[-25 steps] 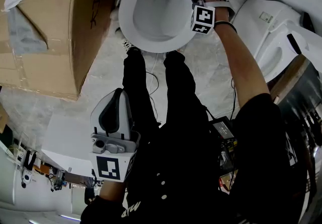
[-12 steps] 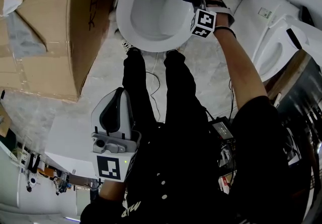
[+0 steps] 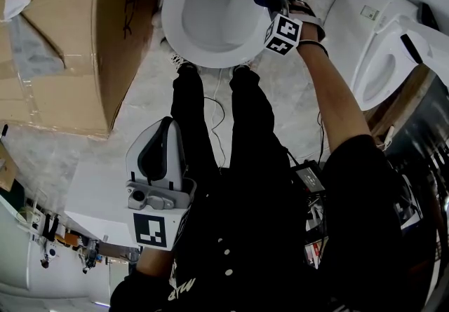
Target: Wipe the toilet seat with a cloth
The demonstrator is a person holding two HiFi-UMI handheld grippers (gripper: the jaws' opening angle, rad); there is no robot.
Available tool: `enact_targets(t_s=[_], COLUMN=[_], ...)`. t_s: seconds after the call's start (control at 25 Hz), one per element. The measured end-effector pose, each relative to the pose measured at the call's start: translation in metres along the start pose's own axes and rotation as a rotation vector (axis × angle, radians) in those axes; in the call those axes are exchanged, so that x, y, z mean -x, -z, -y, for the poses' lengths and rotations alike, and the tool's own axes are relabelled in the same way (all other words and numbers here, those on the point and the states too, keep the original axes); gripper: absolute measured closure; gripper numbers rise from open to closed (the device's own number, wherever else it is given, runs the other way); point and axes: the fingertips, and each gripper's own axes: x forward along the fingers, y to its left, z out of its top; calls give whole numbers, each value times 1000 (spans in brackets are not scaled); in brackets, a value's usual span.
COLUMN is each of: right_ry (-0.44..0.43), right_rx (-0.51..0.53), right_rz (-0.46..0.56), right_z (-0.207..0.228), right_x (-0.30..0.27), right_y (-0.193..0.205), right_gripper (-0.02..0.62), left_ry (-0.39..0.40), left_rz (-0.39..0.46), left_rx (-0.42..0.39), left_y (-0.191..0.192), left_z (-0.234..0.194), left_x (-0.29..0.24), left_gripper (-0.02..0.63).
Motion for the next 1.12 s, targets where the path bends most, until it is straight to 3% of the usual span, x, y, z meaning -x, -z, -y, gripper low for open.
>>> enact_targets(t_s=[1.12], right_ry=[-105], right_rx=[-60], right_rz=[34], right_z=[-91], right_x=[20], right_y=[-10], right_gripper=[511], left_ry=[5], left_rz=[17], left_rx=[-7], left_y=[2], left_z=[9], left_x=[5], left_gripper=[600])
